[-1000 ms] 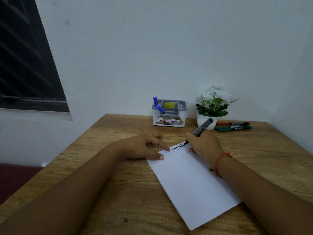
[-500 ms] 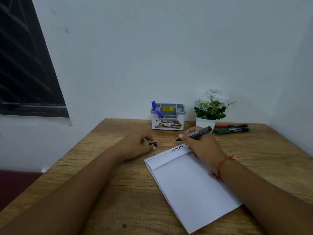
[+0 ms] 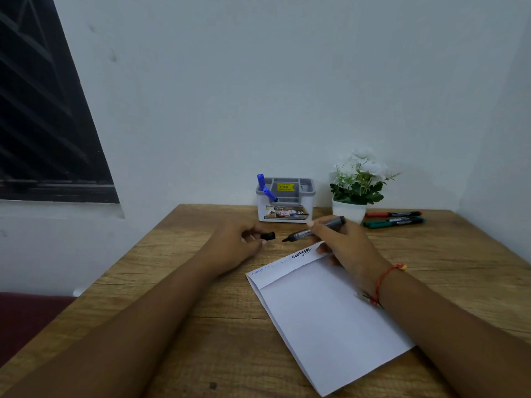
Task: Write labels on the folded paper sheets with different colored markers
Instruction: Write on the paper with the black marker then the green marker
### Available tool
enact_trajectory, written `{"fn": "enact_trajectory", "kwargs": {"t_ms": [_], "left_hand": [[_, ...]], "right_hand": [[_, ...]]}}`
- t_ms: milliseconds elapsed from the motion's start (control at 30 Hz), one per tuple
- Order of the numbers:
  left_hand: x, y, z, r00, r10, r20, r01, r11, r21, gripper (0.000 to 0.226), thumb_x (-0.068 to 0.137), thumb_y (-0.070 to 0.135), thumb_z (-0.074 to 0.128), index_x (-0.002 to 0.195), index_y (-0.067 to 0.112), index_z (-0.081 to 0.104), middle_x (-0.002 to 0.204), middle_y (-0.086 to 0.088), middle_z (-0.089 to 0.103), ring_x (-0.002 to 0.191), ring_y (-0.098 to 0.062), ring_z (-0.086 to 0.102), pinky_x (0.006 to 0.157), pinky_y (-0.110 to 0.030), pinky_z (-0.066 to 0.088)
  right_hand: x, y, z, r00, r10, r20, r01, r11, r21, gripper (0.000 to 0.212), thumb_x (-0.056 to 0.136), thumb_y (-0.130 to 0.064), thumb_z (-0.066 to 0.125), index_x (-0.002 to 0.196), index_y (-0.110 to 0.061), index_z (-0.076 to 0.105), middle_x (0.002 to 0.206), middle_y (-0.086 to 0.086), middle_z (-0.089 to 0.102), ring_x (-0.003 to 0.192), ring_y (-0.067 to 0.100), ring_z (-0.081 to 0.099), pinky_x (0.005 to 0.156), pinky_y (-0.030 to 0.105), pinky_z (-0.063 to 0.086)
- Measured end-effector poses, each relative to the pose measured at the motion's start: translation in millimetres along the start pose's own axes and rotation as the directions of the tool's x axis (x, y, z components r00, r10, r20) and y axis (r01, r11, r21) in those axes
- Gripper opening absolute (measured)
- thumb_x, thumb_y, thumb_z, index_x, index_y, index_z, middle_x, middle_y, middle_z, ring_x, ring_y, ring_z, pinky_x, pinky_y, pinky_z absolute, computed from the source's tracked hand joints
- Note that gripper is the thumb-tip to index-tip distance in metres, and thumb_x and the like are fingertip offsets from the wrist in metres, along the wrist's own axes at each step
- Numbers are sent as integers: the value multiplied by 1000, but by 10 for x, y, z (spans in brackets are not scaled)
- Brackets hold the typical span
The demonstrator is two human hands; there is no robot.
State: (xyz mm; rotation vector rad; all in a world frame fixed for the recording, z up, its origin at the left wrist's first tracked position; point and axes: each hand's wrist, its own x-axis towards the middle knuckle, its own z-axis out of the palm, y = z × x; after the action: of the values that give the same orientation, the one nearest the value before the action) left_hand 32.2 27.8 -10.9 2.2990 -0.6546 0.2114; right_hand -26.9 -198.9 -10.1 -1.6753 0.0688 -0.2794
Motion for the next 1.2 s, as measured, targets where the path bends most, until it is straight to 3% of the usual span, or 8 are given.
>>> {"fn": "enact_trajectory", "kwargs": {"t_ms": [233, 400, 600, 867, 1033, 1133, 1200], "left_hand": [[11, 23, 46, 1000, -5, 13, 5, 1000, 4, 23, 86, 24, 71, 109, 29, 72, 95, 11, 68, 89, -7, 60, 70, -12, 44], [15, 13, 62, 1000, -17, 18, 17, 1000, 24, 22, 86, 27, 71, 108, 29, 72, 97, 10, 68, 90, -7, 61, 76, -21, 49], [5, 35, 61, 1000, 13, 12, -13, 1000, 6, 22, 86, 26, 71, 108, 28, 73, 97, 11, 68, 90, -6, 60, 81, -27, 52], [4, 140, 106, 1000, 5, 28, -5, 1000, -9, 25, 92, 23, 64, 115, 28, 70, 105, 11, 70, 97, -3, 59, 79, -19, 44], [-11, 159, 128, 1000, 2, -30, -5, 994, -111, 21, 92, 21, 63, 109, 28, 72, 98, 10, 71, 91, -6, 61, 75, -22, 46], [-23, 176, 150, 998, -3, -55, -5, 989, -151, 19, 92, 19, 64, 103, 30, 73, 94, 6, 72, 90, -13, 64, 78, -32, 51], [-40, 216, 145, 997, -11, -75, -5, 977, -215, 17, 92, 16, 63, 100, 28, 73, 95, 6, 72, 92, -13, 64, 76, -26, 49]], "right_hand": [[-22, -42, 4, 998, 56, 16, -58, 990, 131, 15, 97, -27, 62, 99, -13, 69, 79, 5, 77, 59, 14, 61, 44, 21, 42], [-21, -54, -11, 997, 83, 1, -82, 983, 163, 17, 97, -27, 62, 102, -12, 67, 80, 4, 78, 56, 11, 61, 43, 20, 41], [-16, -45, -16, 997, 68, 21, -70, 987, 148, 14, 97, -29, 63, 100, -15, 67, 87, 6, 79, 60, 13, 63, 45, 22, 43], [-13, -28, -18, 999, 27, 32, -30, 996, 87, 24, 93, -35, 68, 98, -12, 71, 86, 6, 80, 59, 9, 62, 46, 22, 41], [22, -63, -59, 999, 9, 38, -12, 996, 91, 26, 92, -36, 68, 95, -11, 73, 83, 6, 79, 54, 5, 55, 43, 21, 28], [34, -103, -77, 998, -12, 60, 7, 996, 84, 25, 93, -35, 68, 93, -12, 75, 88, 9, 79, 54, 6, 53, 37, 15, 27], [39, -114, -90, 997, -29, 75, 24, 997, 72, 21, 94, -36, 66, 90, -16, 75, 91, 9, 80, 55, 7, 52, 37, 14, 27]]}}
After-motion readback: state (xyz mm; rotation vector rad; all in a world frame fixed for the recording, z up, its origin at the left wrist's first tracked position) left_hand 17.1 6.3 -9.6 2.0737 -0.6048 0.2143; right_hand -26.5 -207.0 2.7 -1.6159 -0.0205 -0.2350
